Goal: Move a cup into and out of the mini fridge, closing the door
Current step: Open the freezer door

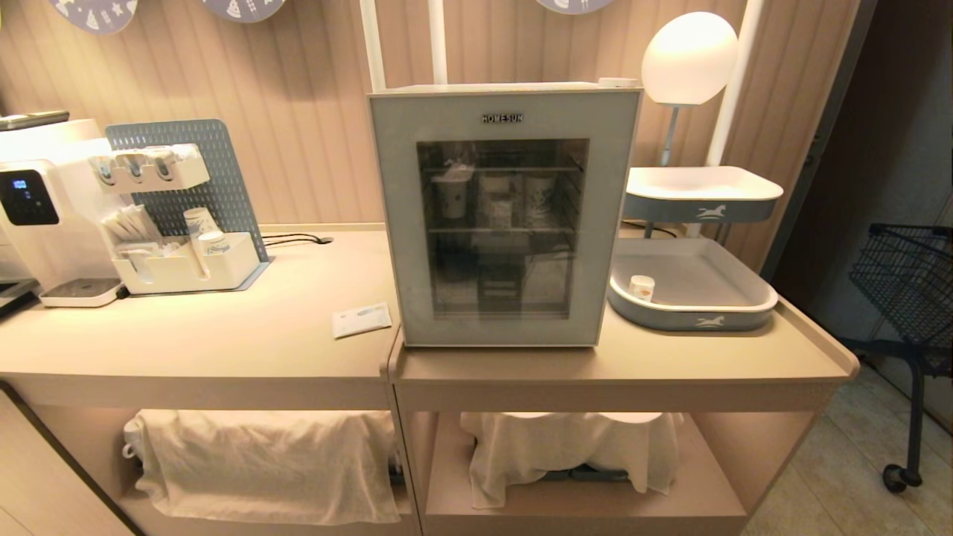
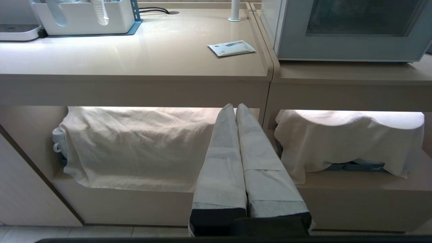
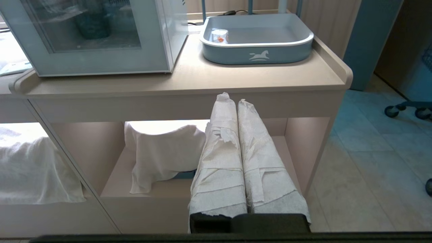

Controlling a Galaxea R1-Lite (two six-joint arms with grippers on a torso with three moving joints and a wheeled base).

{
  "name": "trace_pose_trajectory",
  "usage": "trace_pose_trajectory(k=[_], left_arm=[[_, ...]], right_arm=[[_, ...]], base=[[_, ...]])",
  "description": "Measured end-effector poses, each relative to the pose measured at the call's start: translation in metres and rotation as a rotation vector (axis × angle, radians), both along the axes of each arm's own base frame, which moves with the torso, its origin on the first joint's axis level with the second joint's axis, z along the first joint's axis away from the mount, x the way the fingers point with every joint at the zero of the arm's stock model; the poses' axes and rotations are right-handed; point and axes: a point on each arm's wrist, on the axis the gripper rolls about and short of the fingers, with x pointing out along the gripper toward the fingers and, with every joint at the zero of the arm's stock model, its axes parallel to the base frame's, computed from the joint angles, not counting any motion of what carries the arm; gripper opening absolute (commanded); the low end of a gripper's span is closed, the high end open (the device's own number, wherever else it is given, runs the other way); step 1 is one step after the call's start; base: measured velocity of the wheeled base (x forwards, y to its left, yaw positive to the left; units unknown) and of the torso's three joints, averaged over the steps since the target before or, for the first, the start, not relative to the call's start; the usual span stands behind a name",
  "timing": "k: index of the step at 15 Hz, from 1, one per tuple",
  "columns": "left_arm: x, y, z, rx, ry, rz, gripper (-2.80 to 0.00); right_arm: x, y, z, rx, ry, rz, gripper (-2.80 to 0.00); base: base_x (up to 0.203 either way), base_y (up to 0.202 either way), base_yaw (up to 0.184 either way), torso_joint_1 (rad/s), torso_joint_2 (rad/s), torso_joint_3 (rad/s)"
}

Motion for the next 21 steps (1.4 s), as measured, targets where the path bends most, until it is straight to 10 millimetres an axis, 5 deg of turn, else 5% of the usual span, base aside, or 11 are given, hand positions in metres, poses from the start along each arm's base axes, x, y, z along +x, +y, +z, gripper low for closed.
trace_pose_trajectory(k=[10,17,19,21], left_arm=[[0.0,0.0,0.0,0.0,0.0,0.0,-2.8],[0.0,0.0,0.002,0.011,-0.018,0.008,-2.8],[-0.006,0.001,0.02,0.019,-0.083,0.027,-2.8],[-0.025,0.001,0.063,0.005,-0.173,0.048,-2.8]], right_arm=[[0.0,0.0,0.0,0.0,0.001,0.001,-2.8],[0.0,0.0,0.0,0.0,0.001,0.0,-2.8],[0.0,0.0,0.0,0.0,0.001,0.0,-2.8],[0.0,0.0,0.0,0.0,0.001,0.0,-2.8]], base=[[0.183,0.0,0.001,0.005,0.0,0.001],[0.013,0.0,0.0,0.003,0.0,0.0],[0.0,0.0,0.0,0.0,0.0,0.0],[0.0,0.0,0.0,0.0,0.0,0.0]])
